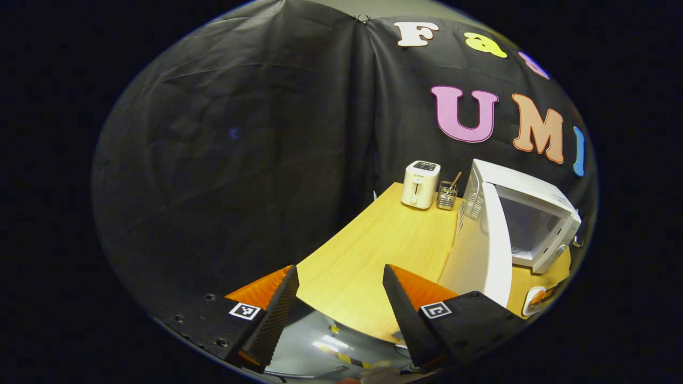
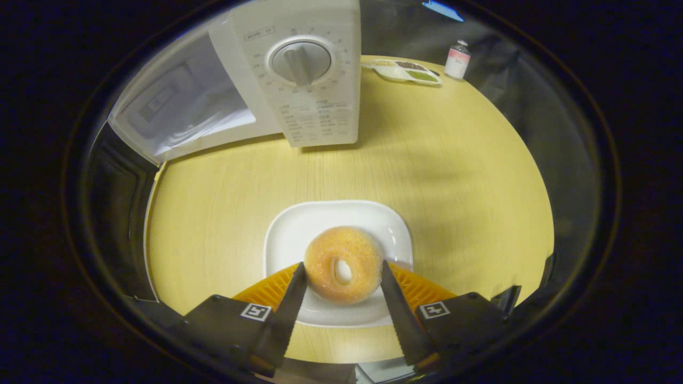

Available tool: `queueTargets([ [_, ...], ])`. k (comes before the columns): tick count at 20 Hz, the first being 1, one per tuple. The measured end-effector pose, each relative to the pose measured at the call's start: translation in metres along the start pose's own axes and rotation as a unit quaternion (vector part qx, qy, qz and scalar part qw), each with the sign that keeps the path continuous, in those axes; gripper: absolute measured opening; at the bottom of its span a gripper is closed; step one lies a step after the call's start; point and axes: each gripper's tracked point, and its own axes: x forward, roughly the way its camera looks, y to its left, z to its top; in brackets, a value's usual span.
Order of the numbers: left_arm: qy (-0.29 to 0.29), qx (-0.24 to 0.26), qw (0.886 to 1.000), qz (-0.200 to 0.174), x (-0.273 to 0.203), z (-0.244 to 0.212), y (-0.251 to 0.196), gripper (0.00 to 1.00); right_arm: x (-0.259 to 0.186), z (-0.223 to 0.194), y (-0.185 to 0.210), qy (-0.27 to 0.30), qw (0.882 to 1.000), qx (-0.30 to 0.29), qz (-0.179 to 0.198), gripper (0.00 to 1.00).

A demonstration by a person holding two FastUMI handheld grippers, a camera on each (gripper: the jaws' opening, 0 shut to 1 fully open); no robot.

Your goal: Open the microwave oven with the left hand, put the food in, and close the microwave oven.

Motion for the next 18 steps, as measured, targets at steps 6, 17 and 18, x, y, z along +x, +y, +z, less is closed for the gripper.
queueTargets([
  [6,0.009,-0.017,1.0,-0.025,0.023,-0.005,-0.013,0.93,-0.026,-0.003,0.029,-0.012,0.998,0.043,0.034,0.74],
  [17,0.002,0.0,0.998,-0.059,0.044,0.006,-0.033,0.94,-0.106,0.014,0.18,-0.047,0.925,0.239,0.291,0.7],
  [18,0.003,-0.001,0.998,-0.063,0.042,0.007,-0.035,0.94,-0.11,0.02,0.19,-0.055,0.913,0.26,0.309,0.7],
])
